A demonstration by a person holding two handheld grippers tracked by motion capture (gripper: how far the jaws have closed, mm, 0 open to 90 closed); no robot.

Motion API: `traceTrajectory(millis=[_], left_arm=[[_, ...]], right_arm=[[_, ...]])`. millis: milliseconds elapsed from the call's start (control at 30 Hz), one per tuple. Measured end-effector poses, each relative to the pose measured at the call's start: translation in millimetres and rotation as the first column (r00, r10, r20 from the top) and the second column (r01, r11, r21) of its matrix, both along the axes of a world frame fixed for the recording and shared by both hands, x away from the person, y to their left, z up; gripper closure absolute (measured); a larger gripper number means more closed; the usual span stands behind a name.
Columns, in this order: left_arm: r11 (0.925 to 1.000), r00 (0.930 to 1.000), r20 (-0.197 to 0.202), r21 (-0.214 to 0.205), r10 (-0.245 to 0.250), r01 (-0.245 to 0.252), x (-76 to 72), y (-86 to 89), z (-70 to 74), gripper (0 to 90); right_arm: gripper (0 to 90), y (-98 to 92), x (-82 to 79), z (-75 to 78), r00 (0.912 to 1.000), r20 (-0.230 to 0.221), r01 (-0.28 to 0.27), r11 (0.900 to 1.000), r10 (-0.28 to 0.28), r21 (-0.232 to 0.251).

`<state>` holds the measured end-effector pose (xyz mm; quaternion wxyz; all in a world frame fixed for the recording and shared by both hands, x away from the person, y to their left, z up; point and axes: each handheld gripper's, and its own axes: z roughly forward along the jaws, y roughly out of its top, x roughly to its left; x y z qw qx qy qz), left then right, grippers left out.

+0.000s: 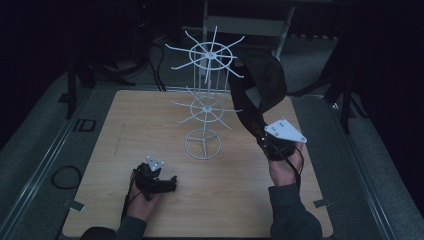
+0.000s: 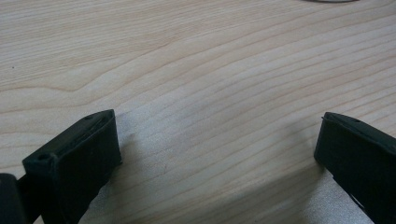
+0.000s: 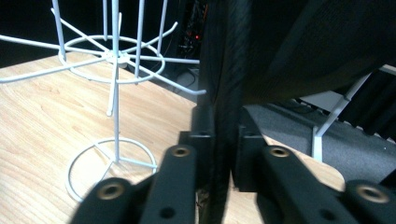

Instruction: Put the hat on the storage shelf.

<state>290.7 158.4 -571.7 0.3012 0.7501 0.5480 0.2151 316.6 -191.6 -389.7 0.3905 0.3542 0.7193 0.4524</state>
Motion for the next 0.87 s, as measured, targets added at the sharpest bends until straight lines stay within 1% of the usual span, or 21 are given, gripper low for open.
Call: traceTrajectory(millis=[200, 400, 467, 533, 633, 733, 867], left_arm=[[1.0000, 1.0000, 0.000, 0.000, 0.001, -0.001, 0.0, 0.0, 0.0, 0.1], [1.0000, 1.0000, 0.001, 0.000, 0.000, 0.000, 0.0, 0.0, -0.1, 0.1], [1.0000, 1.0000, 0.000, 0.000, 0.000, 0.000, 0.0, 0.0, 0.0, 0.2], [1.0000, 1.0000, 0.001, 0.000, 0.001, -0.001, 0.0, 0.0, 0.0, 0.2], [1.0000, 1.0000, 0.002, -0.001, 0.002, -0.002, 0.0, -0.1, -0.1, 0.1], [1.0000, 1.0000, 0.002, -0.001, 0.002, -0.002, 0.0, -0.1, -0.1, 0.1], [1.0000, 1.0000, 0.001, 0.000, 0.001, -0.001, 0.0, 0.0, -0.1, 0.1]], right_arm=[[58.3, -2.7, -3.0, 4.1, 1.0000, 0.007, 0.000, 0.9996, 0.000, 0.027], [43.3, -4.9, -4.2, 4.7, 0.9997, -0.025, -0.008, 0.9992, 0.009, 0.039], [35.1, -3.8, -5.0, 3.4, 0.9996, -0.028, -0.008, 0.9994, 0.009, 0.035], [29.4, -3.4, -6.0, 1.9, 0.9994, -0.034, -0.007, 0.9994, 0.008, 0.035], [23.5, -3.5, -7.0, 0.3, 0.9989, -0.047, -0.005, 0.9992, 0.007, 0.040], [20.6, -3.9, -8.0, -0.6, 0.9976, -0.068, -0.006, 0.9986, 0.010, 0.052], [17.7, -2.2, -10.1, -2.2, 0.9961, -0.086, -0.015, 0.9983, 0.020, 0.056]])
